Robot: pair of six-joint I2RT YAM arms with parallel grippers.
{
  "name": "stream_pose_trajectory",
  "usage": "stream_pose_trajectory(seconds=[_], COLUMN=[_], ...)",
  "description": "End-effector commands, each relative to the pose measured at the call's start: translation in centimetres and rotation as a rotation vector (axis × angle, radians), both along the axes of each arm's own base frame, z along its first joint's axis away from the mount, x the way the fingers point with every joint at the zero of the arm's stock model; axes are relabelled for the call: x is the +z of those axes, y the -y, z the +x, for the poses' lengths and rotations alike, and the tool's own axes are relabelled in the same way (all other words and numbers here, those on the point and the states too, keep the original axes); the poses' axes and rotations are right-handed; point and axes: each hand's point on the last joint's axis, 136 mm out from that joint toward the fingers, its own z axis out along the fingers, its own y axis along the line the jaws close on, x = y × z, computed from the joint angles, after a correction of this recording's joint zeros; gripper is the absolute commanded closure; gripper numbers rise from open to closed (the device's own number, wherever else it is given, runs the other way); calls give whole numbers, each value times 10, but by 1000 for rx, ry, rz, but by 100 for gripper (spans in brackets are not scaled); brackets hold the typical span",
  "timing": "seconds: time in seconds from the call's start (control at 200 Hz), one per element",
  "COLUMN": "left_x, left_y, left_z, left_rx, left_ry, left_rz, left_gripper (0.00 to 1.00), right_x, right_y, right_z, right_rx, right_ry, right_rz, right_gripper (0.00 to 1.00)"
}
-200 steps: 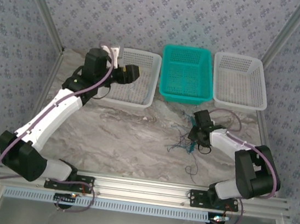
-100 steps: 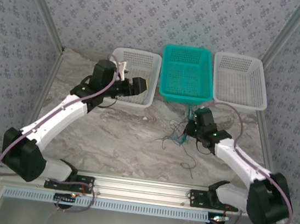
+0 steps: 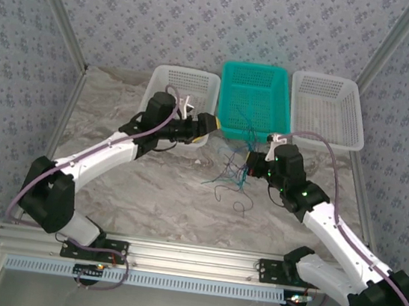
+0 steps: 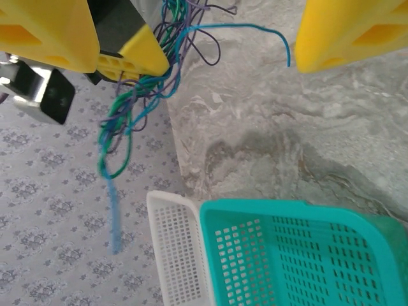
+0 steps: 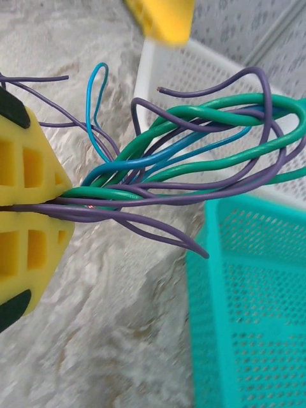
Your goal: Untangle the cables
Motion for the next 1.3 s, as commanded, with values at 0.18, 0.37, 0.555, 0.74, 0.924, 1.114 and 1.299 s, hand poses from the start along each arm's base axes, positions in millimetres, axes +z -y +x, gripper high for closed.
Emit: stream_pose_trajectory(seconds=[0.18, 0.37, 0.555, 0.74, 0.924, 1.114, 1.299], left_x=[-16, -4, 11, 25, 22, 59, 96], left_y=[17, 41, 47, 49, 45, 38, 12], left_z=[0, 1, 6, 6, 6, 2, 2], left_rx=[23, -52, -59, -73, -73, -119, -90], left_ry=[-259, -314, -307, -300, -258, -46, 145], left_rz=[-157, -299, -372, -394, -319, -284, -216], left_gripper=[20, 18, 18, 48, 98, 100, 100], right_x=[47, 57, 56, 38, 18, -22, -88], right_y=[7, 1, -7, -6, -3, 23, 89], right_z=[15, 20, 24, 27, 23, 10, -19], right_rx=[-31, 8, 24, 5, 3, -109, -408], right_ry=[148, 216, 220, 173, 115, -11, -221], right_rz=[-74, -90, -61, -78, -106, -136, -164], right_gripper=[100, 100, 100, 100, 100, 95, 93])
